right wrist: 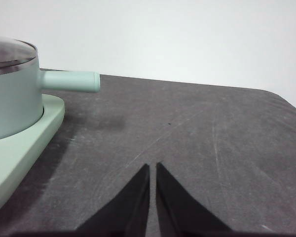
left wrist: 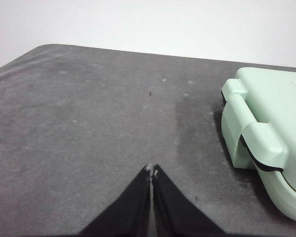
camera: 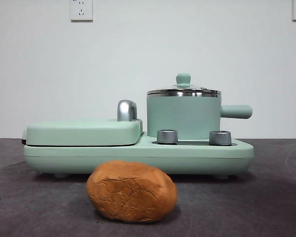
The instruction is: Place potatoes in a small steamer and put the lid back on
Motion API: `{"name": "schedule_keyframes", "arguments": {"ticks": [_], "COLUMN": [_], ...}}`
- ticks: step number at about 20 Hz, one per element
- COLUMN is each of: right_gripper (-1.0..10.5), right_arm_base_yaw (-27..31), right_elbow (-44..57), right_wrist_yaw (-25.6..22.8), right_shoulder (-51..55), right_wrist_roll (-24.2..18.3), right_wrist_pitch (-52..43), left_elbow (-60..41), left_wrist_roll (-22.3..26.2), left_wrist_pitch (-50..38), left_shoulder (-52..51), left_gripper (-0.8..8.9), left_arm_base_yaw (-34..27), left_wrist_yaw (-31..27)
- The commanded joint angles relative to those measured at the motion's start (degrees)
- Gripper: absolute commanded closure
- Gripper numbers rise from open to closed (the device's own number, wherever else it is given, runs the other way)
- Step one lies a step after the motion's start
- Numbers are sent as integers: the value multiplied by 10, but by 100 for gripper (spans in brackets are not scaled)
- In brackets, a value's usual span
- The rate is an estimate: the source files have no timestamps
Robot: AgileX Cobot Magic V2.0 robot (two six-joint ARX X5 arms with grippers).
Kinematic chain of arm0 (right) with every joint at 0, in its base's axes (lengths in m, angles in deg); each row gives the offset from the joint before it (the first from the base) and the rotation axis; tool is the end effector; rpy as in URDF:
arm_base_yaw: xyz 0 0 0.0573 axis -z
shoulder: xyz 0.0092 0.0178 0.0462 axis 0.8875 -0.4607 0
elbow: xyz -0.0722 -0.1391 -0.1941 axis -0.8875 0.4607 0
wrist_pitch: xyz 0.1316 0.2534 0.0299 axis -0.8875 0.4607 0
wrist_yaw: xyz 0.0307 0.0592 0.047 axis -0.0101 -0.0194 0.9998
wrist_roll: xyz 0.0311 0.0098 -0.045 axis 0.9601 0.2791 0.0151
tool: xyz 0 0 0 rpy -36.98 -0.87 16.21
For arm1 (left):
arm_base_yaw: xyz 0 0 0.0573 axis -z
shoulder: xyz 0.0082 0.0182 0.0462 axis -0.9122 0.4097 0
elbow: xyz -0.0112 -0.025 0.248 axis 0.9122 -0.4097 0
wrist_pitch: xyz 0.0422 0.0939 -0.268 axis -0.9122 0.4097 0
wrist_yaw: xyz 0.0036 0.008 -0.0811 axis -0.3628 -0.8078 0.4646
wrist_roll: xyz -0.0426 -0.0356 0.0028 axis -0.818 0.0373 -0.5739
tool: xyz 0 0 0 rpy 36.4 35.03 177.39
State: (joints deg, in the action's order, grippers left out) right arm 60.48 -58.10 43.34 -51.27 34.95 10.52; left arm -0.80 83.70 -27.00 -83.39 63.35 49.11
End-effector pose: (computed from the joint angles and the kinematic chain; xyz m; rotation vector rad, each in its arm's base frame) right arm 0.1500 0.0038 0.1638 -0.0531 0.0428 -0.0151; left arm 0.1480 0.0065 0.1583 -0.0802 0.1393 0.0569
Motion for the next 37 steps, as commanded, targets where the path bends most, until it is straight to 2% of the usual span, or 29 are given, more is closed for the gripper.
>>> {"name": "schedule_keyframes", "arguments": {"ticks": [1, 3, 4, 8, 11, 14, 17, 19, 21, 25, 27, 33, 37], "right_gripper": [928, 928, 928, 928, 929, 930, 932, 934, 934, 934, 934, 934, 934], "right_arm_base_yaw": [0, 0, 0, 0, 0, 0, 0, 0, 0, 0, 0, 0, 0], "right_elbow": [2, 2, 2, 2, 2, 2, -10, -36, -76, -163, -215, -353, -417], "right_wrist_yaw": [0, 1, 3, 13, 15, 28, 71, 101, 110, 134, 157, 214, 247], "right_shoulder": [0, 0, 0, 0, 0, 0, 0, -1, -7, -37, -64, -155, -203], "right_wrist_roll": [7, 14, 24, 110, 188, 242, 256, 271, 284, 269, 242, 116, 14], "right_wrist_pitch": [-9, -10, -10, -18, -31, -62, -82, -52, 3, 93, 132, 235, 286], "left_elbow": [-11, -11, -11, -9, -9, -9, 1, 19, 48, 127, 172, 308, 386], "left_wrist_roll": [3, -12, -35, -169, -225, -237, -241, -257, -267, -261, -243, -157, -75], "left_wrist_pitch": [-17, -27, -33, -47, -80, -120, -152, -146, -119, -58, -40, 24, 82], "left_shoulder": [-1, -1, -1, -1, 0, -1, -1, 0, 2, 31, 57, 144, 199], "left_gripper": [808, 808, 808, 808, 808, 808, 808, 805, 804, 804, 804, 804, 804], "left_arm_base_yaw": [0, 0, 0, 0, 0, 0, 0, 0, 0, 2, 8, 15, 15], "left_wrist_yaw": [-1, 0, 0, 3, 10, 40, 79, 95, 96, 117, 148, 271, 333]}}
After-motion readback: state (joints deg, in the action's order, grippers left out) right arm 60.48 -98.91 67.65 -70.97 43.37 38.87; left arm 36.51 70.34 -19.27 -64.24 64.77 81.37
